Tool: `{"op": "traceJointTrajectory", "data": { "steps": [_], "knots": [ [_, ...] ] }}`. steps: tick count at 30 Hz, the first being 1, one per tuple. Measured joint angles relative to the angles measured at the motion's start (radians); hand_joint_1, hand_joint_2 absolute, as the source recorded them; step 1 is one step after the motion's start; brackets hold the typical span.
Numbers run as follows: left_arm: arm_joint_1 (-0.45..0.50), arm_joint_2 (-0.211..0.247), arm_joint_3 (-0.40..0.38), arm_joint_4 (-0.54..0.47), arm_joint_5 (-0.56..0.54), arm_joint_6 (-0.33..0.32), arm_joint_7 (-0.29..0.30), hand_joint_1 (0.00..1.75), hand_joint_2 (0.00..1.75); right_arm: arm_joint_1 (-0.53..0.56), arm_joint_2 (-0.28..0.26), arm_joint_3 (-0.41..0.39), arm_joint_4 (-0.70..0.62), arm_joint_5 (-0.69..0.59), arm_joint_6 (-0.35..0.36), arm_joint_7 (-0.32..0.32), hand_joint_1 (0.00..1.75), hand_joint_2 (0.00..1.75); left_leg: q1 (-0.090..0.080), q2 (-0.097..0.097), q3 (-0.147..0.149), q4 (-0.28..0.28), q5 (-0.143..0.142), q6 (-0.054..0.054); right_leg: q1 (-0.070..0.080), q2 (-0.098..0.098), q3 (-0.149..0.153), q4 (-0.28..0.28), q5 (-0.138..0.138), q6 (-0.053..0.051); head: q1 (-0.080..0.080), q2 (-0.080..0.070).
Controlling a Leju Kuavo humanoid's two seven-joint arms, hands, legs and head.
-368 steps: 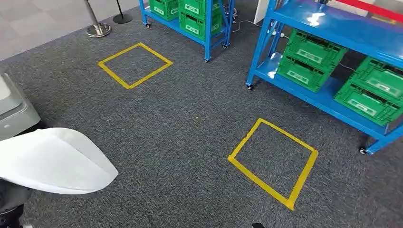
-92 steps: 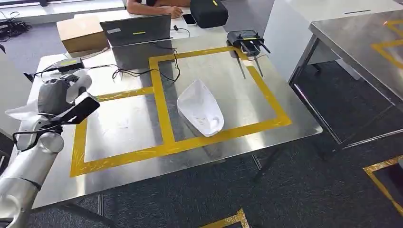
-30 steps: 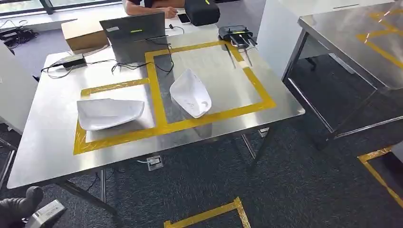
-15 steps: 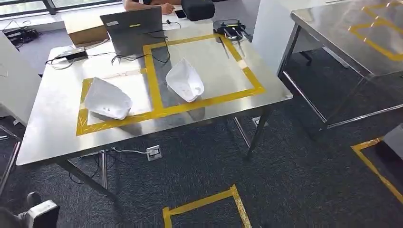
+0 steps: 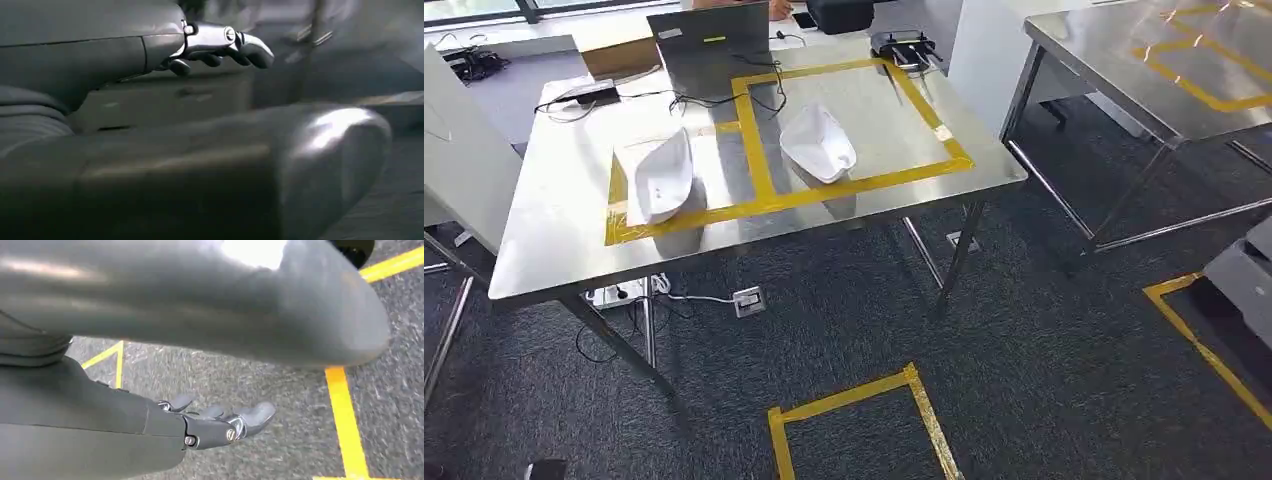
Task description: Take the parts from the cabinet and place them on the table.
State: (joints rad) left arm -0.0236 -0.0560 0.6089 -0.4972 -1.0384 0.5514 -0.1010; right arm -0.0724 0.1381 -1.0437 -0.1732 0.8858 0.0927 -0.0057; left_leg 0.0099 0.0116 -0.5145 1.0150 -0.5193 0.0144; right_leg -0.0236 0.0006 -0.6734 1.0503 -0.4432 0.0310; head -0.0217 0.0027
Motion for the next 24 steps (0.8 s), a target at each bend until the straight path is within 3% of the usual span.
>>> {"op": "traceJointTrajectory", "data": {
  "steps": [1,2,3,4,5,6,7,8,9,10,11,13,17,18,19,20,21,22,23,24],
  "knots": [
    [0.006,0.006,0.017,0.048,0.019,-0.051,0.103,0.0,0.0,0.003,0.0,0.0,0.0,0.01,0.001,0.021,0.0,0.0,0.0,0.002,-0.015,0.0,0.012,0.006,0.0,0.0,-0.017,0.058,-0.075,0.001,0.001,0.0],
    [0.008,0.008,0.04,0.086,0.051,-0.091,0.161,0.0,0.0,0.005,0.0,0.0,0.0,0.017,0.002,0.039,0.0,0.0,-0.002,0.001,-0.033,0.001,0.025,0.008,0.0,0.0,-0.036,0.14,-0.141,0.001,0.001,0.0],
    [0.009,0.008,0.065,0.119,0.07,-0.126,0.183,0.0,0.0,0.005,0.0,0.0,0.0,0.02,-0.001,0.053,0.0,0.0,-0.004,0.0,-0.044,0.003,0.038,0.01,0.002,0.0,-0.049,0.212,-0.18,0.001,0.001,0.0],
    [0.009,0.009,0.087,0.149,0.074,-0.174,0.195,0.0,0.0,0.004,0.0,0.0,0.0,0.021,-0.008,0.065,0.0,0.0,-0.007,-0.001,-0.062,0.005,0.05,0.011,0.005,0.001,-0.051,0.265,-0.188,0.0,0.001,0.0],
    [0.009,0.009,0.1,0.175,0.069,-0.237,0.2,0.0,0.0,0.003,0.0,0.0,0.0,0.021,-0.014,0.075,0.0,0.0,-0.01,-0.001,-0.08,0.009,0.062,0.012,0.009,0.001,-0.036,0.28,-0.165,-0.004,0.002,0.0],
    [0.01,0.011,0.103,0.197,0.052,-0.305,0.203,0.0,0.0,0.003,-0.002,0.0,0.0,0.021,-0.018,0.085,0.0,0.0,-0.013,-0.003,-0.097,0.014,0.071,0.011,0.014,0.001,0.0,0.256,-0.125,-0.011,0.002,0.0],
    [0.009,0.011,0.103,0.213,0.032,-0.337,0.206,0.0,0.0,0.003,-0.003,0.0,0.0,0.02,-0.021,0.087,0.0,0.0,-0.016,-0.004,-0.113,0.019,0.08,0.01,0.021,0.001,0.062,0.187,-0.088,-0.022,0.003,0.0],
    [0.007,0.01,0.103,0.229,0.014,-0.354,0.21,0.0,0.0,0.003,-0.006,0.0,0.0,0.015,-0.026,0.087,0.0,0.0,-0.018,-0.004,-0.122,0.021,0.088,0.009,0.03,0.001,0.131,0.099,-0.077,-0.036,0.003,0.0],
    [0.001,0.004,0.103,0.241,0.008,-0.366,0.215,0.0,0.0,-0.001,-0.015,0.0,-0.002,0.014,-0.031,0.084,0.0,0.0,-0.016,-0.003,-0.125,0.024,0.097,0.008,0.04,0.0,0.203,-0.005,-0.116,-0.058,0.002,0.0],
    [0.0,0.006,0.103,0.249,0.008,-0.373,0.215,0.0,0.0,-0.001,-0.017,0.0,-0.003,0.011,-0.033,0.077,0.0,0.0,-0.021,-0.004,-0.127,0.024,0.104,0.002,0.039,-0.006,0.229,-0.055,-0.127,-0.056,0.002,0.0],
    [-0.002,0.006,0.103,0.258,0.013,-0.374,0.208,0.0,0.0,-0.002,-0.022,-0.001,-0.003,0.005,-0.034,0.068,0.0,0.0,-0.017,-0.001,-0.121,0.018,0.113,-0.006,0.046,-0.005,0.213,-0.049,-0.112,-0.052,0.002,0.0],
    [-0.009,0.006,0.106,0.271,0.028,-0.37,0.175,0.0,0.0,-0.003,-0.034,-0.006,-0.003,0.004,-0.031,0.06,0.0,0.0,-0.011,0.0,-0.125,0.007,0.135,-0.018,0.047,-0.004,0.208,-0.057,-0.102,-0.064,0.005,0.0],
    [-0.009,0.006,0.106,0.272,0.03,-0.37,0.171,0.0,0.0,-0.002,-0.035,-0.006,-0.003,0.006,-0.029,0.06,0.0,0.0,-0.013,-0.001,-0.126,0.005,0.139,-0.021,0.044,-0.005,0.205,-0.062,-0.096,-0.067,0.005,0.0],
    [-0.011,0.005,0.109,0.278,0.037,-0.369,0.136,0.0,0.0,-0.003,-0.037,-0.006,-0.003,0.018,-0.024,0.061,0.0,0.0,-0.012,-0.003,-0.134,0.013,0.133,-0.024,0.034,-0.012,0.197,-0.075,-0.073,-0.071,0.006,0.0],
    [-0.037,-0.009,0.112,0.286,0.024,-0.371,0.073,0.0,0.0,0.0,-0.058,-0.006,-0.004,0.06,-0.019,0.064,0.0,0.0,-0.003,-0.009,-0.175,0.202,-0.084,-0.048,0.028,-0.014,0.138,-0.077,-0.021,-0.074,0.003,0.0],
    [-0.049,-0.013,0.112,0.287,0.003,-0.372,0.074,0.0,0.0,0.001,-0.062,-0.006,-0.004,0.069,-0.022,0.063,0.0,0.0,0.0,-0.009,-0.181,0.264,-0.101,-0.054,0.027,-0.017,0.119,-0.074,-0.009,-0.071,0.003,0.0],
    [-0.06,-0.017,0.109,0.289,-0.025,-0.375,0.08,0.0,0.0,0.001,-0.065,-0.004,-0.004,0.078,-0.025,0.061,0.0,0.0,0.003,-0.009,-0.174,0.3,-0.082,-0.058,0.024,-0.02,0.098,-0.069,0.004,-0.067,0.003,0.0],
    [-0.069,-0.022,0.097,0.29,-0.066,-0.376,0.095,0.0,0.0,0.001,-0.069,0.0,-0.004,0.089,-0.027,0.058,0.0,0.0,0.007,-0.009,-0.149,0.295,-0.04,-0.063,0.02,-0.021,0.078,-0.064,0.016,-0.062,0.003,0.0],
    [-0.075,-0.024,0.082,0.291,-0.1,-0.376,0.111,0.0,0.0,0.001,-0.072,0.006,-0.004,0.097,-0.027,0.052,0.0,0.0,0.012,-0.009,-0.104,0.253,0.003,-0.067,0.016,-0.021,0.061,-0.056,0.027,-0.056,0.003,0.0],
    [-0.082,-0.027,0.066,0.292,-0.126,-0.376,0.125,0.0,0.0,0.001,-0.075,0.011,-0.004,0.104,-0.027,0.047,0.0,0.0,0.017,-0.009,-0.041,0.178,0.021,-0.072,0.013,-0.021,0.041,-0.045,0.036,-0.049,0.003,0.0]
  ]
}}
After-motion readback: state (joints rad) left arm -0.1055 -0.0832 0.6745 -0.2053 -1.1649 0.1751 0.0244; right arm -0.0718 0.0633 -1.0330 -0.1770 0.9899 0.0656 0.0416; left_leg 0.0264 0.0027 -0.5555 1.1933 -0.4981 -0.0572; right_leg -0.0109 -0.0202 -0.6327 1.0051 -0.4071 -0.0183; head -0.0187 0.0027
